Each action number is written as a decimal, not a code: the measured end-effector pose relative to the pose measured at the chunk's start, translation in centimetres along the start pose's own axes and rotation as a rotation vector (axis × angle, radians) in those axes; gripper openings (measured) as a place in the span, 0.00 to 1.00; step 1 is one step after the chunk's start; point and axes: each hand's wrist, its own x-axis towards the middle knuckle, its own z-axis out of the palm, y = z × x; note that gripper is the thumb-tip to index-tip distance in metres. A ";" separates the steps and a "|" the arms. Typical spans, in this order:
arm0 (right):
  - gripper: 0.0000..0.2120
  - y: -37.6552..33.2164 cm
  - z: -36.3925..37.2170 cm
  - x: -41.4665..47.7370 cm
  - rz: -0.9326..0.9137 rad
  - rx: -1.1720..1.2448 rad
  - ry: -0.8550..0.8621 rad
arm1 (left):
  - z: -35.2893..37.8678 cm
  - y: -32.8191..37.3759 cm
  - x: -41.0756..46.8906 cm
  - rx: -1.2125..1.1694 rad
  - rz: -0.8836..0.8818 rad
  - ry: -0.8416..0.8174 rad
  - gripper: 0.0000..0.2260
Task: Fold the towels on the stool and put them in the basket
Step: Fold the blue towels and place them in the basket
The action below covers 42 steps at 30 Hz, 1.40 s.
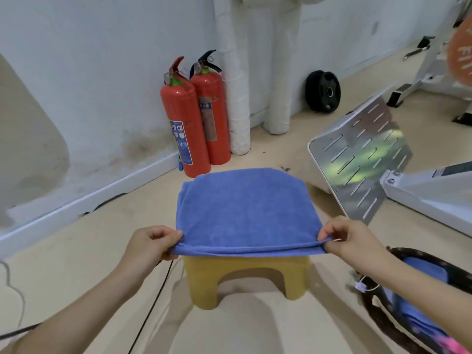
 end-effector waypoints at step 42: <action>0.34 -10.6 15.7 10.3 -0.294 -0.632 -0.113 | 5.9 6.2 16.2 0.372 0.434 -0.253 0.06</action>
